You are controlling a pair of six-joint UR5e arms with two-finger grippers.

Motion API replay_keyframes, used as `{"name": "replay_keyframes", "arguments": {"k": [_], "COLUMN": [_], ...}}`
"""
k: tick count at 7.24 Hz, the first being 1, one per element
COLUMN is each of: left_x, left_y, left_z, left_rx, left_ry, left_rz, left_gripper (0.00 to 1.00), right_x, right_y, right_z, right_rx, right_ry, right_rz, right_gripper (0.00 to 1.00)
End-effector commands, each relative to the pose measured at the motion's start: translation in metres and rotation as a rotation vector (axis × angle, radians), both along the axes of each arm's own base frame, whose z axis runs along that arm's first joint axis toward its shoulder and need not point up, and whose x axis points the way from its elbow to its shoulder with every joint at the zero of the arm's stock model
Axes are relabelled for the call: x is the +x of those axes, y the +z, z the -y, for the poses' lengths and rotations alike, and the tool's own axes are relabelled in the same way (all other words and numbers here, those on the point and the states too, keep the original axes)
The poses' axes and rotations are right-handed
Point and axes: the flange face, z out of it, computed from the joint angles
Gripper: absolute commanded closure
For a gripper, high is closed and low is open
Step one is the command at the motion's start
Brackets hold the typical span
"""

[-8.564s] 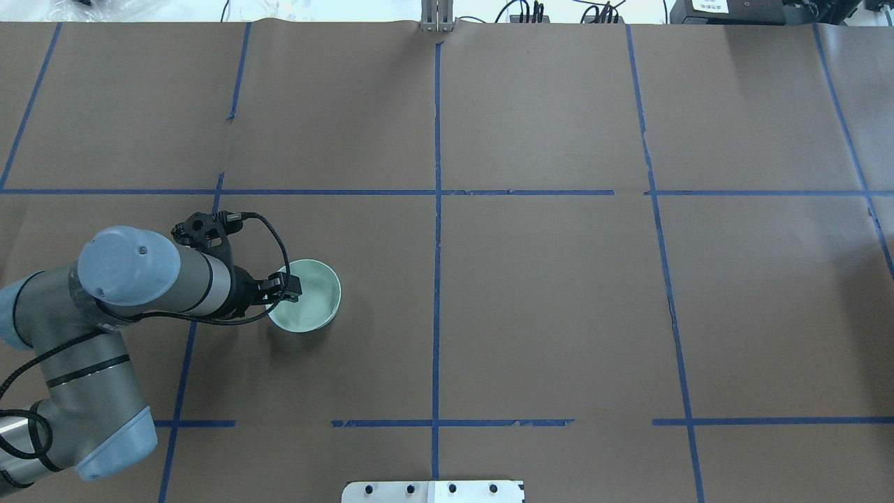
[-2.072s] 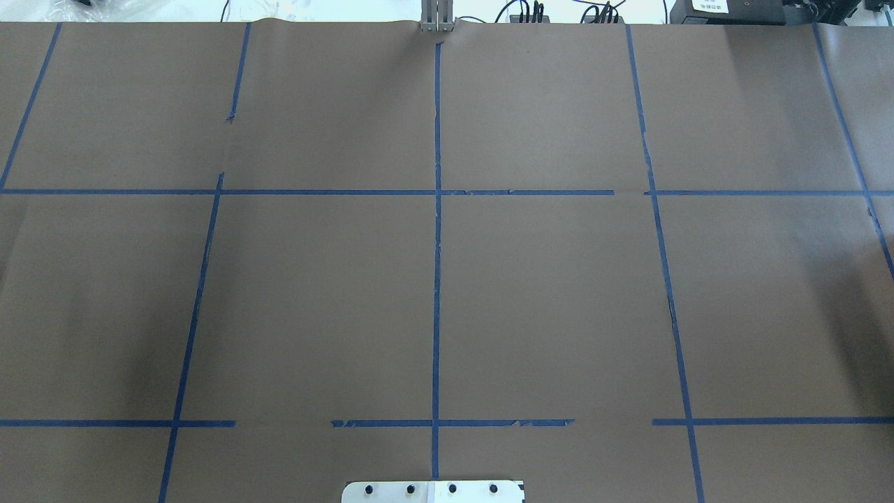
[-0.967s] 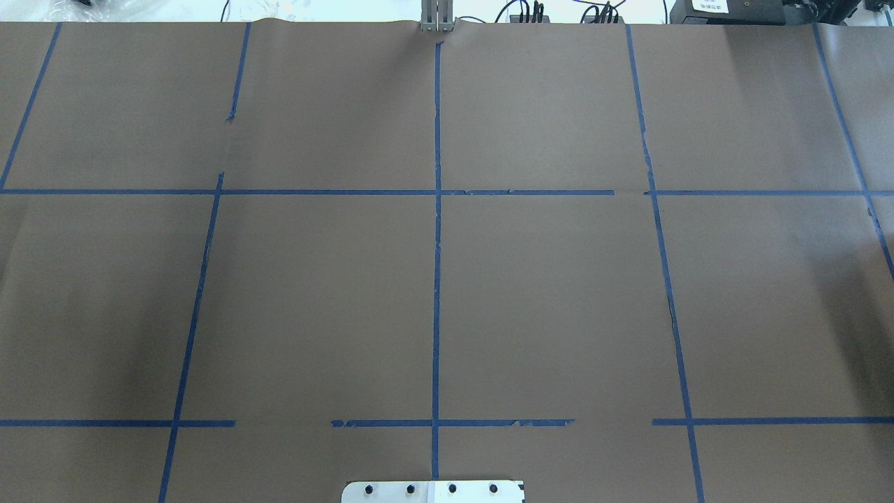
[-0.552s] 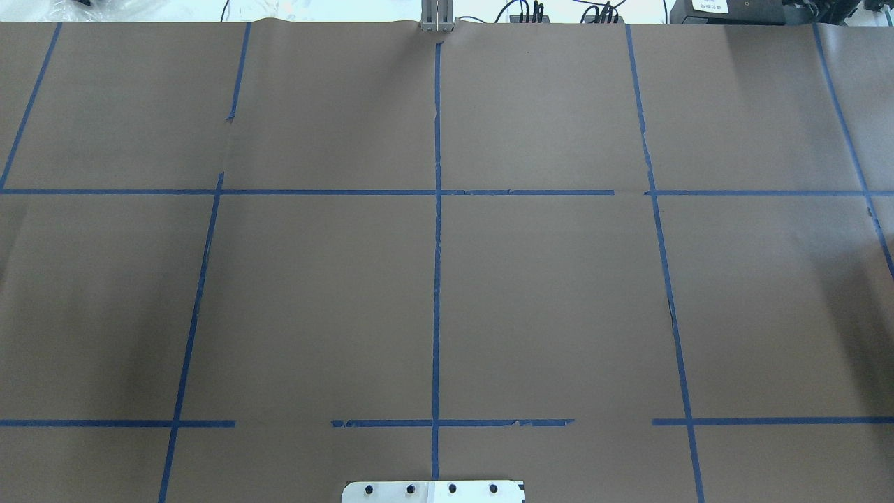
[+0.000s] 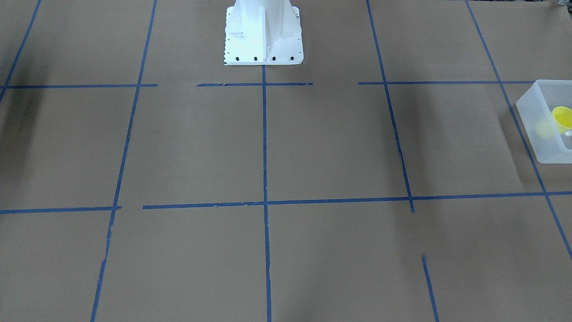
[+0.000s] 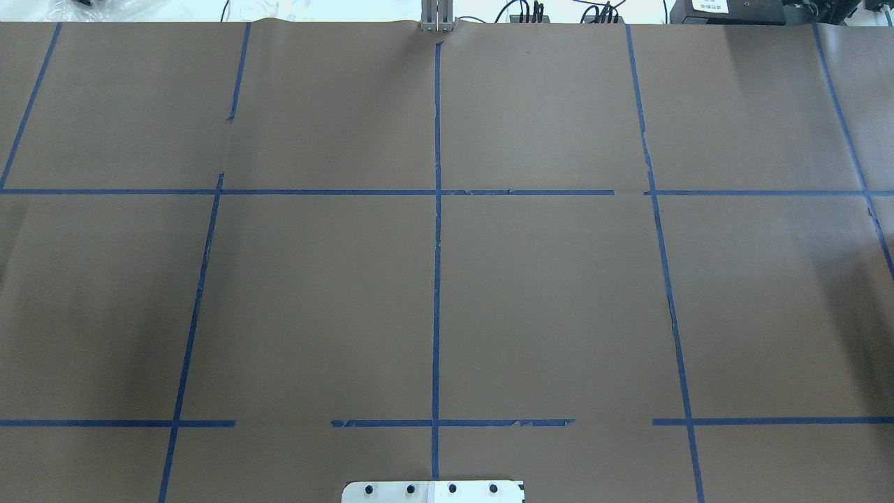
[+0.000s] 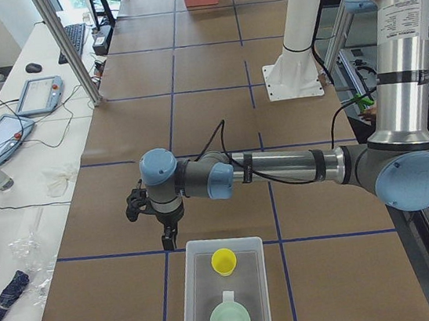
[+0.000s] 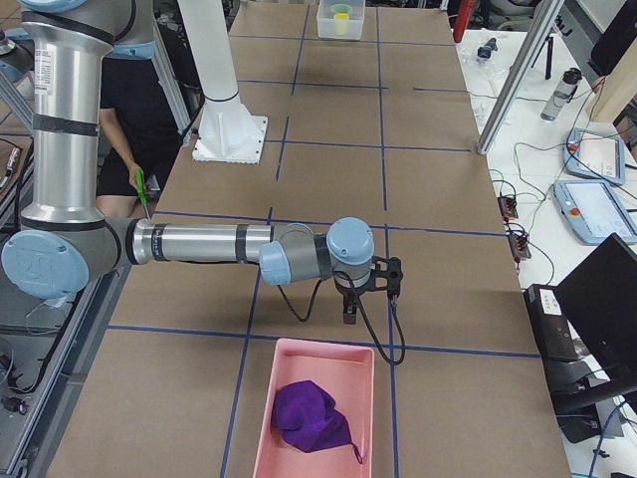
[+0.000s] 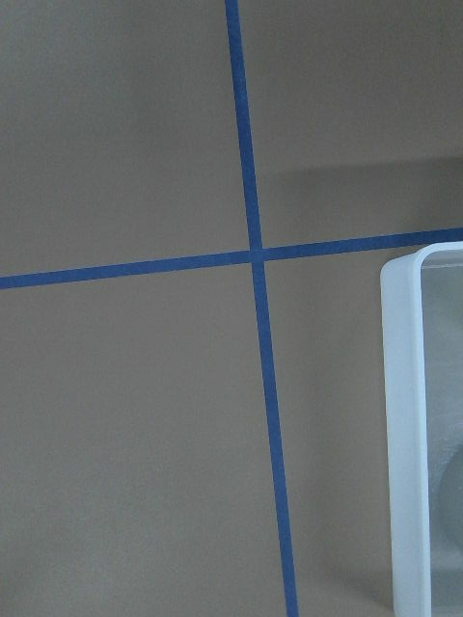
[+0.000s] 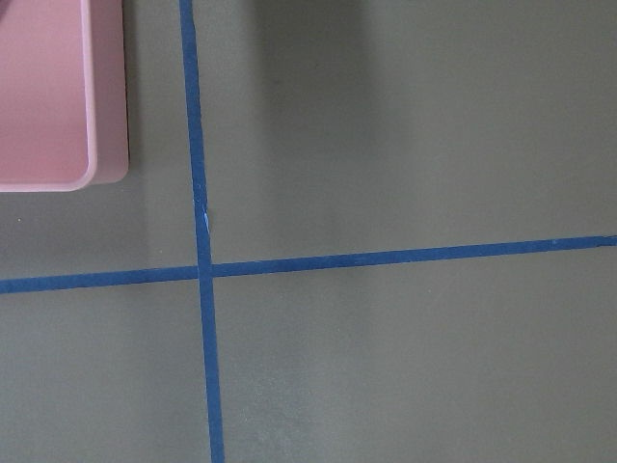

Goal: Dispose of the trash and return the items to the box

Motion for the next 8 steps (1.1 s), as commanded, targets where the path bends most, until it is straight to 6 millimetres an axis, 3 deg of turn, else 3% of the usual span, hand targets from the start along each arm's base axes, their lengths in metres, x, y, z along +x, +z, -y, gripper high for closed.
{"name": "replay_keyframes", "arguments": {"k": [1,8], "left_x": [0.0000,0.0009], "left_y": [-0.0005,0.0057], "left_z": [0.0006,0.0012], "left_rx": [-0.001,-0.010], "left_ry": [-0.001,-0.002], "left_rz": [0.000,0.000], "left_gripper": [0.00,0.00], "right_x": [0.0003,0.0002], "right_y": [0.0008,-0.0010], "right_z": [0.0003,0.0018], "right_rx": [-0.005,-0.001], "right_ry": [0.003,0.005], "right_rz": [0.001,0.001], "right_gripper": [0.00,0.00]}}
